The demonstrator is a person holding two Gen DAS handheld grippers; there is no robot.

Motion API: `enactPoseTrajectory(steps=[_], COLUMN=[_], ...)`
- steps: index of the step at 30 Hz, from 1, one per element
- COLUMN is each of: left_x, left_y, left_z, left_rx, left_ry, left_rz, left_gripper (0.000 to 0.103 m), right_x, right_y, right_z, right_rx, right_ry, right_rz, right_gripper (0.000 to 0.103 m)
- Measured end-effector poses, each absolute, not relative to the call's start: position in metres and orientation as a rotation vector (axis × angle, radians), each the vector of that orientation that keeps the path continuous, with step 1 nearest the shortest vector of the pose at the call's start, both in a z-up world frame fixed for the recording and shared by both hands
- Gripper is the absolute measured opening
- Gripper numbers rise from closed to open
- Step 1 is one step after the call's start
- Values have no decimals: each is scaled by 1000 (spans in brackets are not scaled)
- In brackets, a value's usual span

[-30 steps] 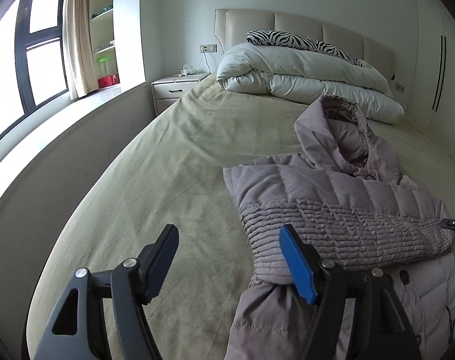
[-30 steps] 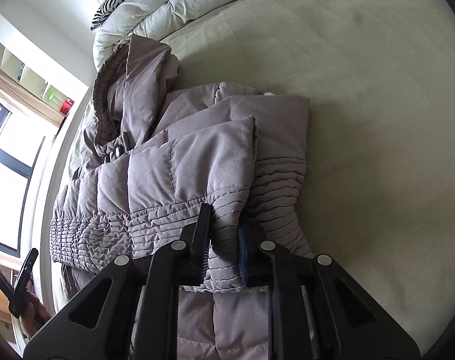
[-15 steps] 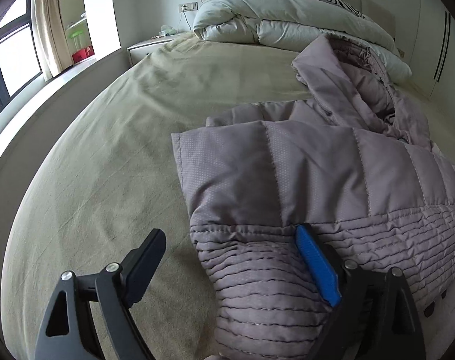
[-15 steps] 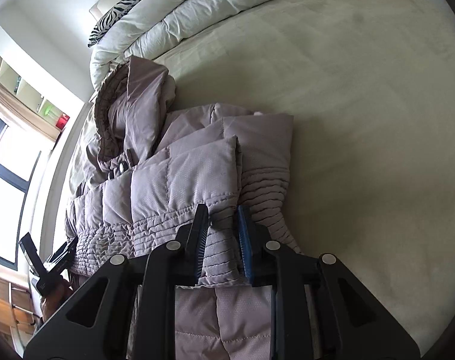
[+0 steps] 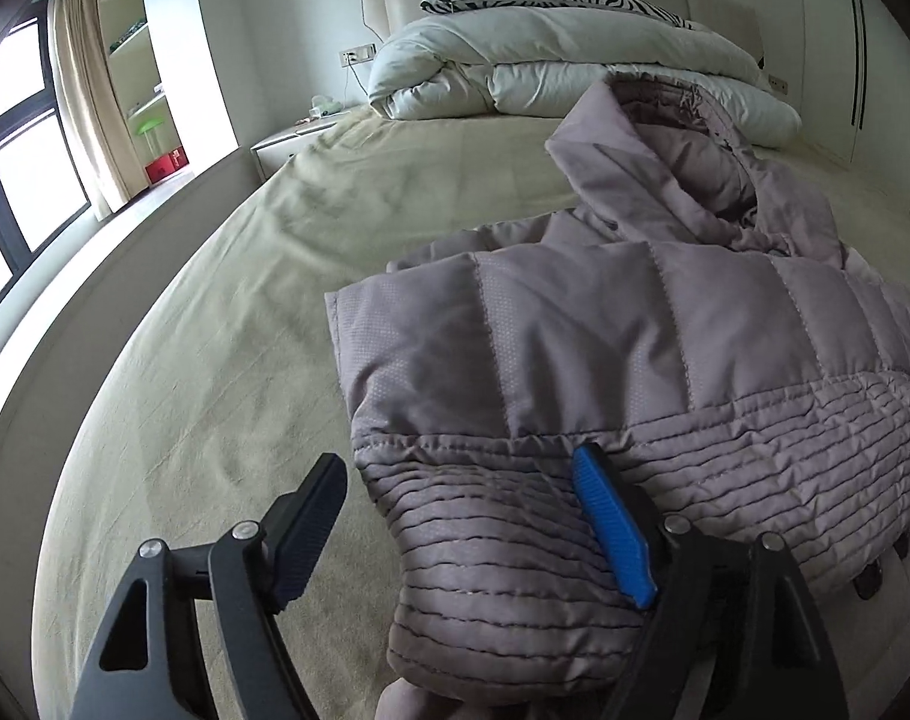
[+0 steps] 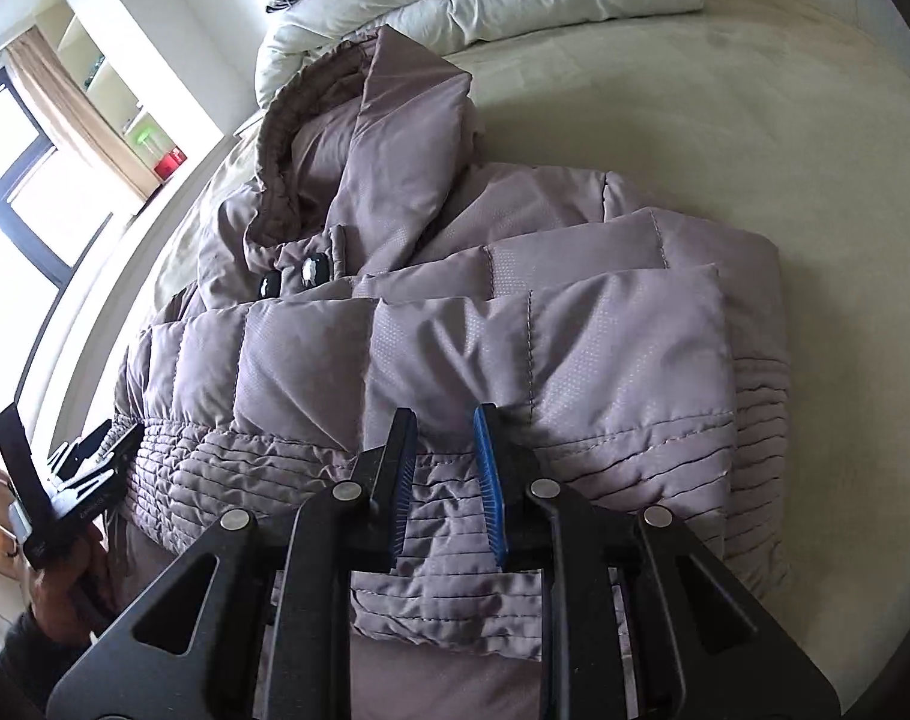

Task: Fold large clothes
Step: 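Grasp the coat hem with the right gripper, fold it toward the hood, release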

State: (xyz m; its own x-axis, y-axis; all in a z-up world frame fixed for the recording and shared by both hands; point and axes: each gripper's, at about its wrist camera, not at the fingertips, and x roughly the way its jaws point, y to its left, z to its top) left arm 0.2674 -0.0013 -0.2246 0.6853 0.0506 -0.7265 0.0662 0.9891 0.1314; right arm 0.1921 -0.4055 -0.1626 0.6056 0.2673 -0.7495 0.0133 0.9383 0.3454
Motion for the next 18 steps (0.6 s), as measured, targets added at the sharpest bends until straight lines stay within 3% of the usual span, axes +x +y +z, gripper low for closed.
enactPoseTrajectory(steps=[8,11,14,18], left_x=[266,285,298,299], left_y=[-23,-29,-23,-15], left_z=[-165,-183,-220,-198], left_rx=[215,246,202,170], left_ry=[696,730,828,838], left_rz=[-14,-5,-42,-51], left_gripper=[79,79,82,81], right_x=[188,205,226,218], right_y=[-401,-387,-382,-389], right_z=[-115,-119,-156,-153], right_rx=[300,243,245,259], right_ry=[799,835,942,900], right_rz=[149,158,158,208], right_gripper=[20,20,20,20])
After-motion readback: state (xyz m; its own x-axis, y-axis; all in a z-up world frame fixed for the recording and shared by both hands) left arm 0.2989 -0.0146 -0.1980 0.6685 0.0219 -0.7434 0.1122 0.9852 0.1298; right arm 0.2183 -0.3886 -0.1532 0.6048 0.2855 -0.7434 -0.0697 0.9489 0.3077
